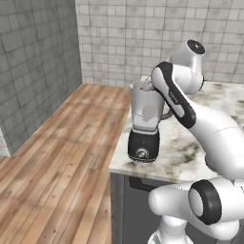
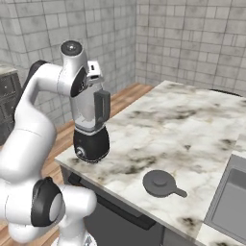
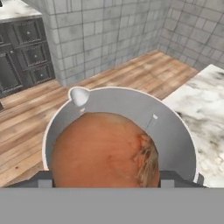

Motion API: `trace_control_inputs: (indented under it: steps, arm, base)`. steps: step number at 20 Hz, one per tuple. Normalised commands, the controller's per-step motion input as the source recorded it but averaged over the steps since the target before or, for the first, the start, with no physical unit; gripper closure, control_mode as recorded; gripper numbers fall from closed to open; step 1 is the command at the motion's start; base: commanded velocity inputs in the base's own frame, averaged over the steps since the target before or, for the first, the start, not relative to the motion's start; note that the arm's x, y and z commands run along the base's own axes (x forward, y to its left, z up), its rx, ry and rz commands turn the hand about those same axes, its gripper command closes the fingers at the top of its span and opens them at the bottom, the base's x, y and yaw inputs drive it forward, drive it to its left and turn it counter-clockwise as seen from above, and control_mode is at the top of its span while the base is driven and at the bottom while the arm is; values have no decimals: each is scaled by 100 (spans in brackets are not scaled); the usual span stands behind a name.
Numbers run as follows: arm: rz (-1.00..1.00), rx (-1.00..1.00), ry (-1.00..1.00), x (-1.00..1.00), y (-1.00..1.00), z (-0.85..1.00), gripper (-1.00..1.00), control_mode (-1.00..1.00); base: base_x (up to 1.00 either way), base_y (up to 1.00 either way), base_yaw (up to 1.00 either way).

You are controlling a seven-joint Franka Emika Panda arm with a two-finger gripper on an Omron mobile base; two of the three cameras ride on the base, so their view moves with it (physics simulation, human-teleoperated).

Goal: Grab the onions from the fridge, place them in the blender, close the lid, and turn on the blender to create a marinade.

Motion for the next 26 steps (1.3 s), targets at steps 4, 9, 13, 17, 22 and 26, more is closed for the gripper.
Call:
trace_control_inputs:
  steps: [4,9,13,17,22,26]
  arm:
    - [0,-3,0,49,22,-31,100,-100]
    - [0,0,0,51,4,-15,100,-100]
    - [0,0,0,38,-6,-23,100,-100]
    - [0,0,0,34,-11,-24,100,-100]
    - [0,0,0,38,-7,-23,100,-100]
    - [0,0,0,46,-3,-25,100,-100]
  base:
    - [0,0,0]
    - [0,0,0]
    - [0,0,0]
    - [0,0,0]
    - [0,0,0]
    - [0,0,0]
